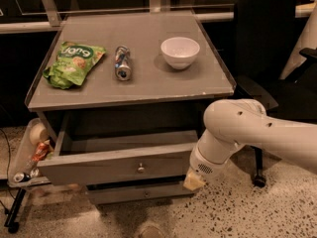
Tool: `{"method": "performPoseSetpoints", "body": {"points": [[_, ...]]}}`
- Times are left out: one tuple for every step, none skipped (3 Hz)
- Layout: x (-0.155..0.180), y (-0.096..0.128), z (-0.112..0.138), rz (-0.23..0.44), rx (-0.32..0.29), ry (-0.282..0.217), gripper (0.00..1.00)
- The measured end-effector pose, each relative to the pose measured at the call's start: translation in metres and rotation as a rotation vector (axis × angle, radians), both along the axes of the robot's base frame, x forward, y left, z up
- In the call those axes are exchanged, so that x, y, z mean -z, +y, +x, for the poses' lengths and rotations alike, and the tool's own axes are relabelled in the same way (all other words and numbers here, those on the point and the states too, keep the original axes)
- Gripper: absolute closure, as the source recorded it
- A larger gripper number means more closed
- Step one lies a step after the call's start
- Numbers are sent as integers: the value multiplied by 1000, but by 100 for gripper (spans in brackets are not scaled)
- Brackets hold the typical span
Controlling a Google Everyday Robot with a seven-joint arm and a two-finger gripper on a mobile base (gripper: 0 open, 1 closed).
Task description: Close top drawer
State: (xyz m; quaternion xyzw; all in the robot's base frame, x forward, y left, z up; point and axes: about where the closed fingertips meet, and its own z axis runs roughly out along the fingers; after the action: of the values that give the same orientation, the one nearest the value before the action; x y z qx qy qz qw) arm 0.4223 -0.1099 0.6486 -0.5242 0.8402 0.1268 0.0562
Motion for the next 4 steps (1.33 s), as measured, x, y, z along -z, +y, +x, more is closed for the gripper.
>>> {"method": "performPoseSetpoints", "body": {"points": [[-3,11,10,-6,-26,-24,88],[-11,29,29,-27,-65,-80,100],[-14,36,49,-45,-70,-118,100],[-7,37,62,-61,-65,-127,100]]}}
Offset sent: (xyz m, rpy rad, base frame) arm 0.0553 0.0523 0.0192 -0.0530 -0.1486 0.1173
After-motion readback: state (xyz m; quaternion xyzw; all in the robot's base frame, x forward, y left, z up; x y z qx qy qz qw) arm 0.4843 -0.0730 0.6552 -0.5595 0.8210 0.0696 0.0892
